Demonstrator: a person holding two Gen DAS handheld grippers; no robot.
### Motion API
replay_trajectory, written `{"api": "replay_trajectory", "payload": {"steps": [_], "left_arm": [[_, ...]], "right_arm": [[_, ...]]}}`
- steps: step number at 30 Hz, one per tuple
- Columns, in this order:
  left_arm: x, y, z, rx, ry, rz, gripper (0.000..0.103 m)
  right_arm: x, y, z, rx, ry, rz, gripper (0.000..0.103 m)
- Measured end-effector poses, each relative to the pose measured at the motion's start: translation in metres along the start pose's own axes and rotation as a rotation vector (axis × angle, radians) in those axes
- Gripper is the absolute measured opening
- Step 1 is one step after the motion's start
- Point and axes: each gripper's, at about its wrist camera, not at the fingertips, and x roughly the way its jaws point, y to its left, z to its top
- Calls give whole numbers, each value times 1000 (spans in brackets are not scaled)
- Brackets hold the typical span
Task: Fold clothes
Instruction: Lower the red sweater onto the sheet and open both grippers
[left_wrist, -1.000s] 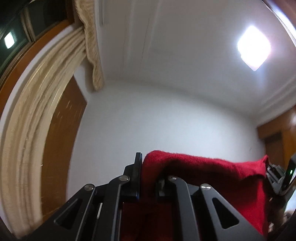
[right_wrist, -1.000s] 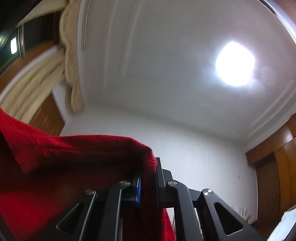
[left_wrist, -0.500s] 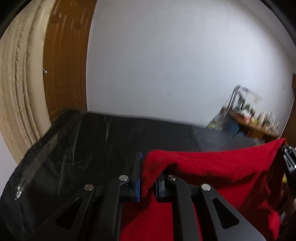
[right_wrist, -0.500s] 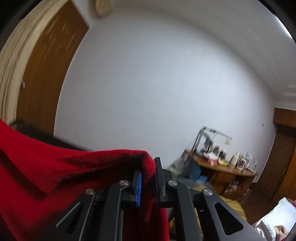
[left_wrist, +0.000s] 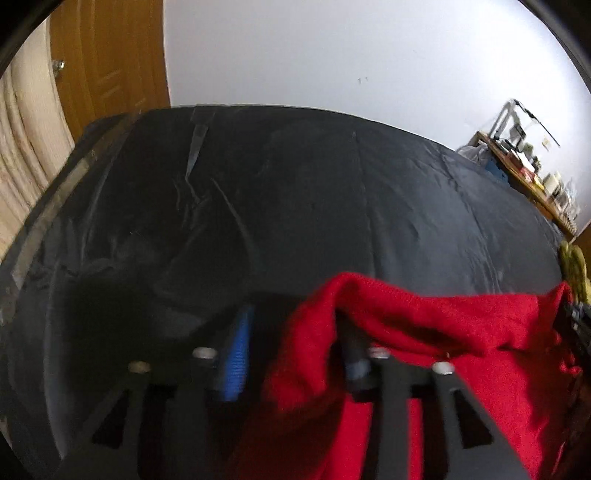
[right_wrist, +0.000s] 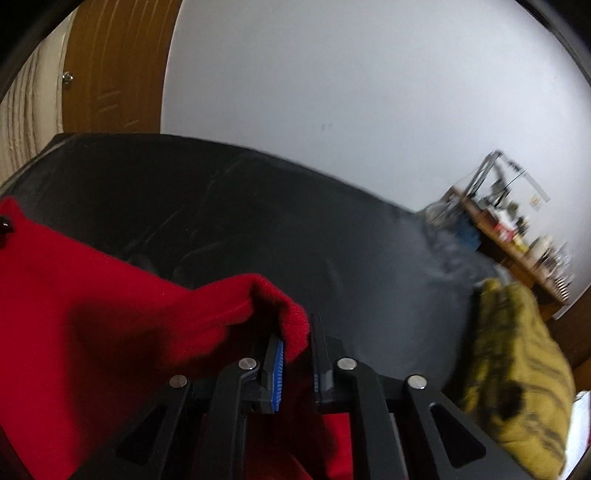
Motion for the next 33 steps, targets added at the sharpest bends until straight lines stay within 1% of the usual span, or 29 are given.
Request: {"api": "replay_trajectory", "payload": {"steps": [2, 3, 5, 7, 9, 11, 12, 14, 15, 17, 19, 20, 21, 23, 24, 26, 29, 33], "left_arm": [[5, 10, 13, -42, 10, -21, 68], [6, 14, 17, -65, 15, -35, 70], [8, 16, 18, -81, 26, -47, 72], [6, 16, 23, -79, 36, -44, 74], [3, 15, 23, -71, 42, -38, 77], [-1, 16, 24, -74, 51, -43, 78], [-1, 16, 25, -81, 56, -49, 78], [0, 25, 29, -119, 71, -89, 78], [-3, 26, 30, -132, 67, -104, 78], [-8, 29, 32, -156, 59, -132, 78], [-20, 23, 32, -101, 16, -93, 78], [-26, 18, 30, -59, -11, -57, 78], [-31, 14, 30, -20, -35, -19, 78], [-35, 9, 29, 41, -67, 31, 80], [-37, 5, 27, 72, -81, 51, 81], [-40, 2, 25, 103, -93, 82, 81], [-39, 0, 21, 144, -97, 106, 81], [-39, 9, 14, 126, -88, 99, 81]], "right_arm": [[0, -2, 2, 48, 30, 46, 13], [1, -8, 1, 78, 40, 70, 13], [1, -22, 0, 142, 52, 124, 13], [-2, -33, -2, 200, 67, 163, 13], [-10, -38, -4, 229, 68, 183, 13], [-18, -40, -5, 226, 53, 191, 16], [-22, -40, -5, 218, 45, 192, 23], [-30, -41, -2, 212, 30, 214, 52], [-34, -45, 1, 225, 22, 240, 73], [-34, -55, 15, 246, 2, 269, 75], [-44, -50, 15, 242, -16, 263, 75], [-50, -44, 15, 221, -18, 258, 75], [-55, -32, 13, 170, -8, 251, 75], [-63, -8, 9, 71, 15, 233, 75], [-62, 4, 6, 18, 34, 224, 75], [-61, 28, 1, -74, 67, 227, 75], [-53, 57, -3, -168, 111, 233, 75], [-32, 78, -4, -213, 168, 245, 75]]}}
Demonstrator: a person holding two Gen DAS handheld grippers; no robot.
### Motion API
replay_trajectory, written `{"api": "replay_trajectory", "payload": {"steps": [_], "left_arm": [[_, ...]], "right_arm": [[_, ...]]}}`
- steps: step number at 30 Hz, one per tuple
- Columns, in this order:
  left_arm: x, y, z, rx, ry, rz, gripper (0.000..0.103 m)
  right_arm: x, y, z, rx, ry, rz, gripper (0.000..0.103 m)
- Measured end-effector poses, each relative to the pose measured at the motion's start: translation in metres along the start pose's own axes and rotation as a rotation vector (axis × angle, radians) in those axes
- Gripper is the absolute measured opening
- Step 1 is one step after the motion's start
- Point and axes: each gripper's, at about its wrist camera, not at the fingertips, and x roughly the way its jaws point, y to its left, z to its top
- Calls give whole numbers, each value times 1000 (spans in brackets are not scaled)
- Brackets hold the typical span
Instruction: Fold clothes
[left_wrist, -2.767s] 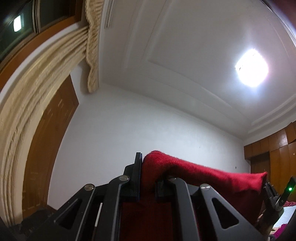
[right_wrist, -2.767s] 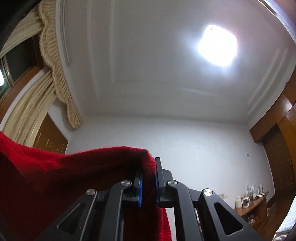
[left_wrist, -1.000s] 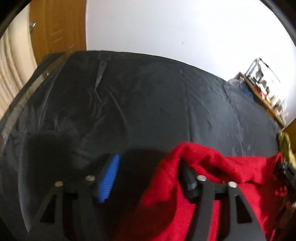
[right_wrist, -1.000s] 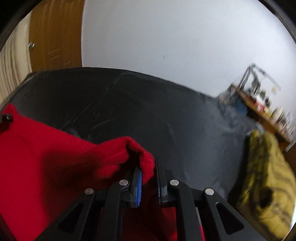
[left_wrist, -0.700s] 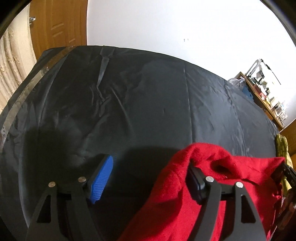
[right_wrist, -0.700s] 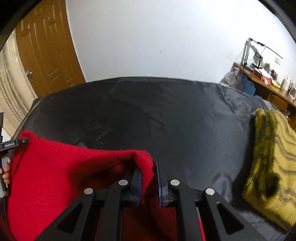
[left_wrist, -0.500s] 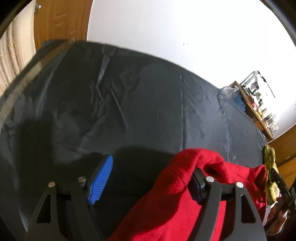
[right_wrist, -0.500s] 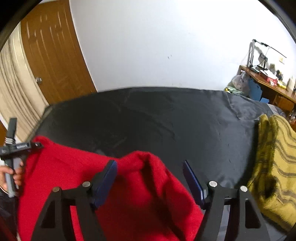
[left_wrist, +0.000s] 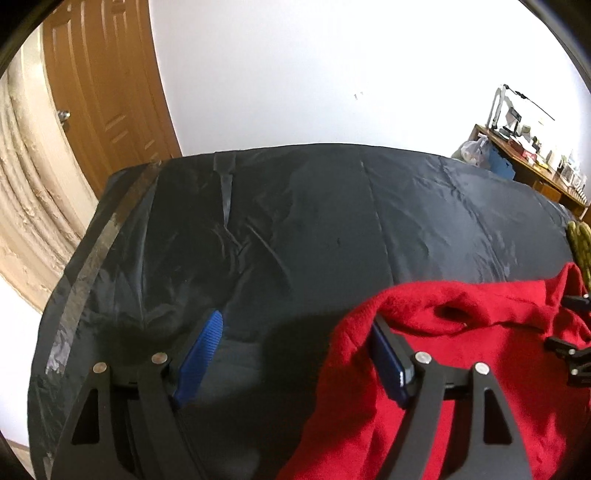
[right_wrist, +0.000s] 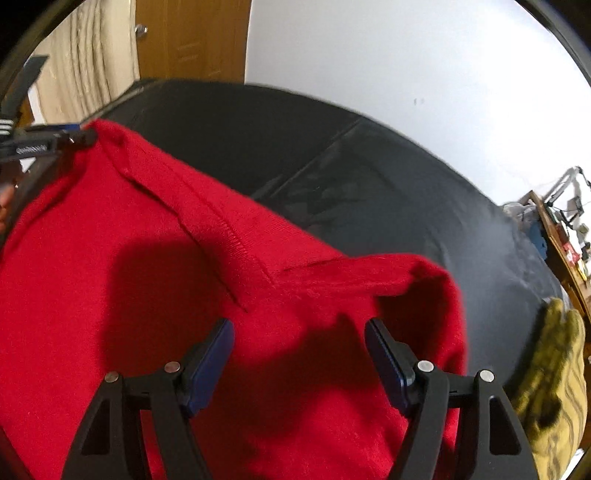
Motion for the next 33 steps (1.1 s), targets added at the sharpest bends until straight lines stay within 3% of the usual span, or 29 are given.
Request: {"api": "replay_trajectory", "payload": {"steps": [7, 11, 16, 23, 30, 33], "left_arm": [[28, -3, 8, -13, 41, 14, 81], [38, -3, 11, -24, 59, 13, 81], [41, -6, 13, -16, 60, 13, 81], [11, -20, 21, 36, -17, -6, 81], [1, -44, 22, 137, -57, 48, 81], [2, -45, 21, 134, -45, 15, 81]], "right_arm": [[34, -22, 25, 124, 5, 75, 75], [41, -42, 39, 259, -82, 52, 75], [46, -67, 31, 446, -172, 104, 75], [18, -57, 28, 374, -241, 74, 75], [8, -32, 18, 231, -198, 27, 75], [14, -27, 12, 205, -189, -1, 75]]}}
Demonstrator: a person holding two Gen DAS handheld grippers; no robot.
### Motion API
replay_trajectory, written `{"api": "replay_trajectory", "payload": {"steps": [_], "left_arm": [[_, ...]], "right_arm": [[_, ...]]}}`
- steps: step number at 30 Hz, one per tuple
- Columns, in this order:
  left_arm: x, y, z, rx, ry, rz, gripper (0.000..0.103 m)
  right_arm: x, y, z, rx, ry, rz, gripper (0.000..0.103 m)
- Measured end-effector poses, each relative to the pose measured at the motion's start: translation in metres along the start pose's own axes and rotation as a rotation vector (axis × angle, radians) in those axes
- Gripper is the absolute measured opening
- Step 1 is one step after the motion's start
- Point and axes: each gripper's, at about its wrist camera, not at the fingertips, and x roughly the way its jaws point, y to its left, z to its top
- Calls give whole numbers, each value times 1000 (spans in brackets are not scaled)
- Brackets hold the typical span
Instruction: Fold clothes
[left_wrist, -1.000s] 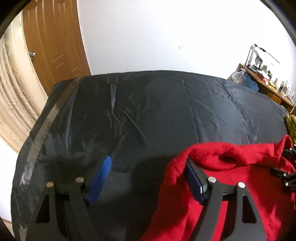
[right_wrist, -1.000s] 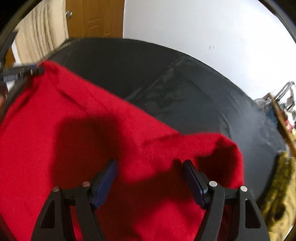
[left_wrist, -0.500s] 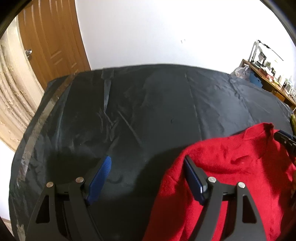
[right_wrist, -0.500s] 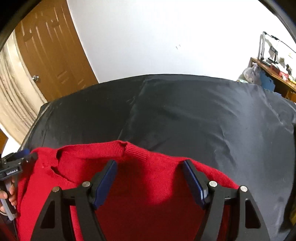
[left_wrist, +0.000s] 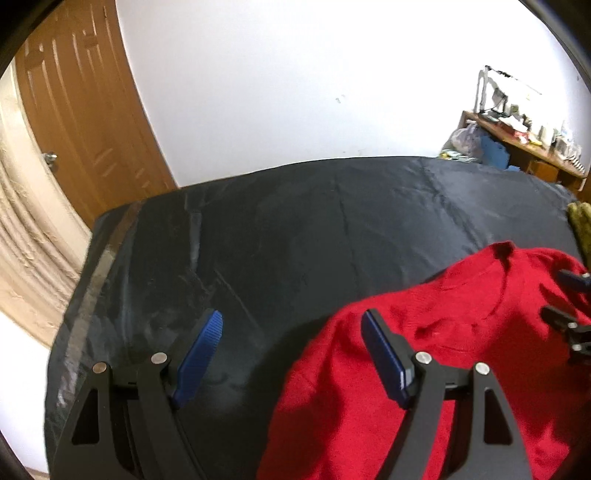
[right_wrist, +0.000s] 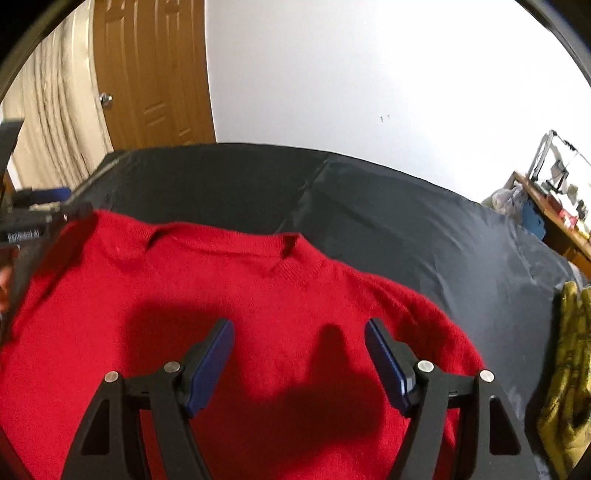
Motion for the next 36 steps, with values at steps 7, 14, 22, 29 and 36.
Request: {"api": "replay_trajectory", "payload": {"steps": [7, 14, 22, 29, 36], "left_arm": [[12, -43, 0, 195, 44, -50, 81], [59, -64, 5, 252, 136, -43, 82], [86, -41, 28, 102, 106, -5, 94], [95, -28, 28, -8, 162, -87, 99], [57, -17, 21, -42, 161, -177, 99]], "right_arm": [[12, -6, -4, 66, -6, 26, 75], [-3, -4, -15, 63, -33, 34, 75], [-10, -19, -20, 133, -39, 62, 75], [-4, -33, -23, 208, 2, 84, 76], [3, -18, -17, 141, 30, 40, 85]]}}
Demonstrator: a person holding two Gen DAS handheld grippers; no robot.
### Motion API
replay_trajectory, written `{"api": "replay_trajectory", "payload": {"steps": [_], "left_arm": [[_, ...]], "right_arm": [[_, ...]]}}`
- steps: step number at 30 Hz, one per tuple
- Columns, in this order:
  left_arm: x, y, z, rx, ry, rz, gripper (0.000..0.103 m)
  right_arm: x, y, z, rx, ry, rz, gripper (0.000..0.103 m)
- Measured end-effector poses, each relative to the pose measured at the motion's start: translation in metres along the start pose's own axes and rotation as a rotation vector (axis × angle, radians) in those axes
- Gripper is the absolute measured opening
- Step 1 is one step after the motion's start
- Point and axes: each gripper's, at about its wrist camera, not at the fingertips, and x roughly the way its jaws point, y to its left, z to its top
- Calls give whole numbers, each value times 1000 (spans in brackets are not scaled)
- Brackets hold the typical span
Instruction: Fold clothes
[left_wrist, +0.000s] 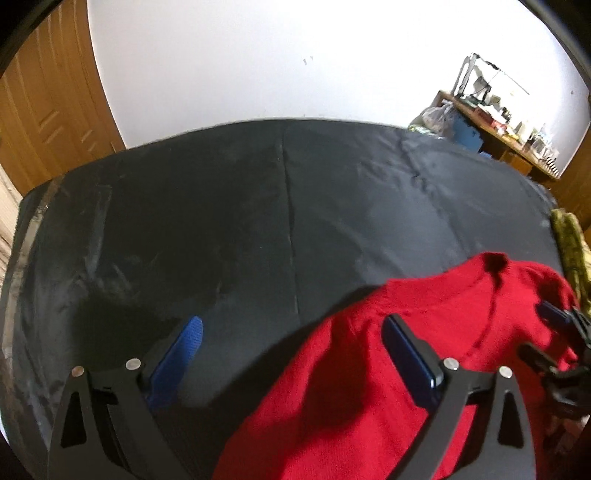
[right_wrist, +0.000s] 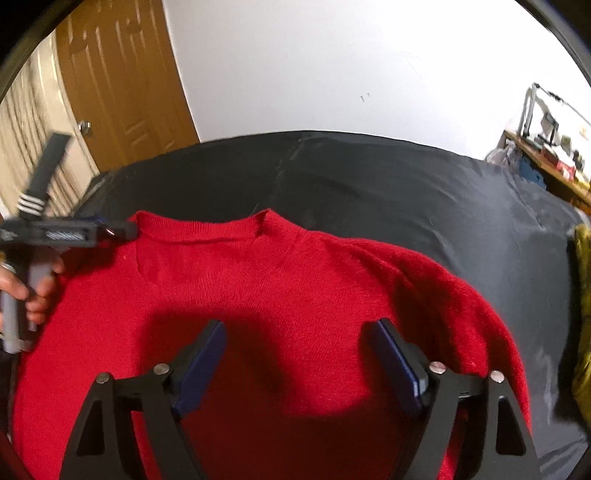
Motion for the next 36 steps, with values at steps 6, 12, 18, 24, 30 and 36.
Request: {"api": "replay_trajectory", "payload": {"steps": [6, 12, 18, 24, 30, 36], "left_arm": [[-53, 6, -30, 29, -19, 30, 99], [-94, 63, -81, -67, -20, 28, 99], [-147, 102, -152, -182, -36, 6, 99], [-162, 89, -220, -186, 3, -62, 100], [-165, 56, -259, -86, -4, -14, 99], [-163, 59, -274, -58, 19, 61, 99]], "right_arm": [[6, 11, -3, -77, 39, -24, 103], [6, 12, -3, -91, 45, -27, 103], [-1, 22, -3, -90, 46, -32, 103], [2, 22, -1, -90, 46, -31, 103], [3, 21, -1, -91, 46, -29, 103], [2, 15, -3, -91, 46, -26, 103]]}}
